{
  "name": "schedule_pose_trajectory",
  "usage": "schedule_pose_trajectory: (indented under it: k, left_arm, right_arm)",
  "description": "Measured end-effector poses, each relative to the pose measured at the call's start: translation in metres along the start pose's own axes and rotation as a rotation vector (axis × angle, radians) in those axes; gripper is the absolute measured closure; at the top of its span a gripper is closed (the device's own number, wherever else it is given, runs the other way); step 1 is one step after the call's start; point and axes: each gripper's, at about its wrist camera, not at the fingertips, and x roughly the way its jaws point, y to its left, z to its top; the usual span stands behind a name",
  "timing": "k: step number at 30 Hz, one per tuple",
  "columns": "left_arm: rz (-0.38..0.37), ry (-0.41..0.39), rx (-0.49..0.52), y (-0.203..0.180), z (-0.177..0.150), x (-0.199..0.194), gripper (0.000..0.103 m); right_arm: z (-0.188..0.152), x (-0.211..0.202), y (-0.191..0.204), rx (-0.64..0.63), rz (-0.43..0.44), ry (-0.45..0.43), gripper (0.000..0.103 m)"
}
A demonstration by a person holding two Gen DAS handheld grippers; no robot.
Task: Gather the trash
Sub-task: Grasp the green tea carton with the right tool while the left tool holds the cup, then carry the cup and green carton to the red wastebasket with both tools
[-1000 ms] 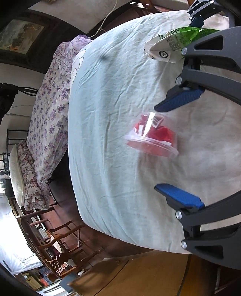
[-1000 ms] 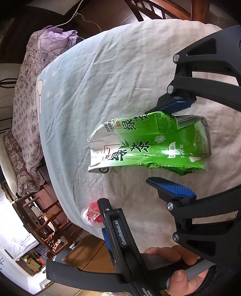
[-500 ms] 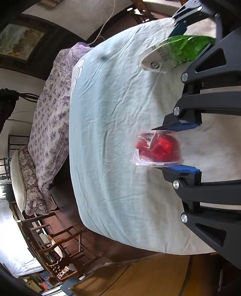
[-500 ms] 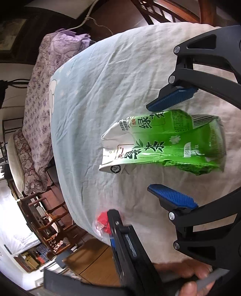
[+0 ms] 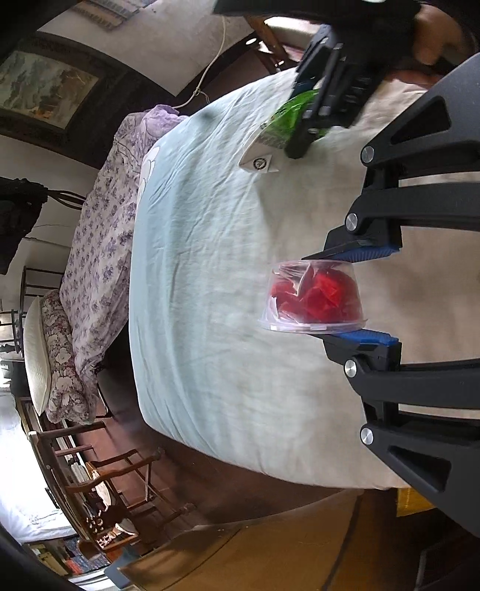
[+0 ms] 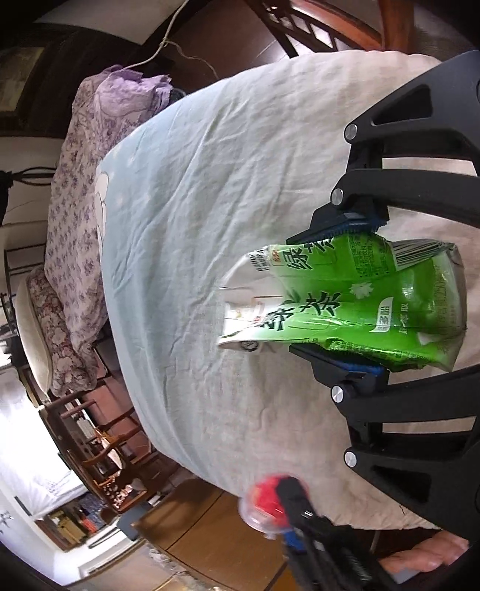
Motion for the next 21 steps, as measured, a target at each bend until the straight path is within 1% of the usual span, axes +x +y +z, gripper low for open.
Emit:
schedule_pose_trajectory:
  k: [2,8,14,21]
  left_arm:
    - [0.000,-0.001,-0.005,0.004,-0.012,-0.011,0.073]
    - [0.008,-0.014,-0.028,0.021,-0.050,-0.048,0.073]
    - [0.031,-0.026,-0.070,0.042,-0.085,-0.076,0.073]
    - [0.058,-0.040,-0.115,0.071,-0.119,-0.103,0.073]
  right_arm:
    - [-0.006,-0.008,0.004,0.013,0.016,-0.004,0.053]
    - [-0.029,-0.024,0.024,-0.011,0.035,-0.014,0.053]
    - [-0.068,-0.034,0.042,-0.033,0.069,0.037,0.053]
    - [-0.090,-0.050,0.060,-0.044,0.108,0.041,0.053]
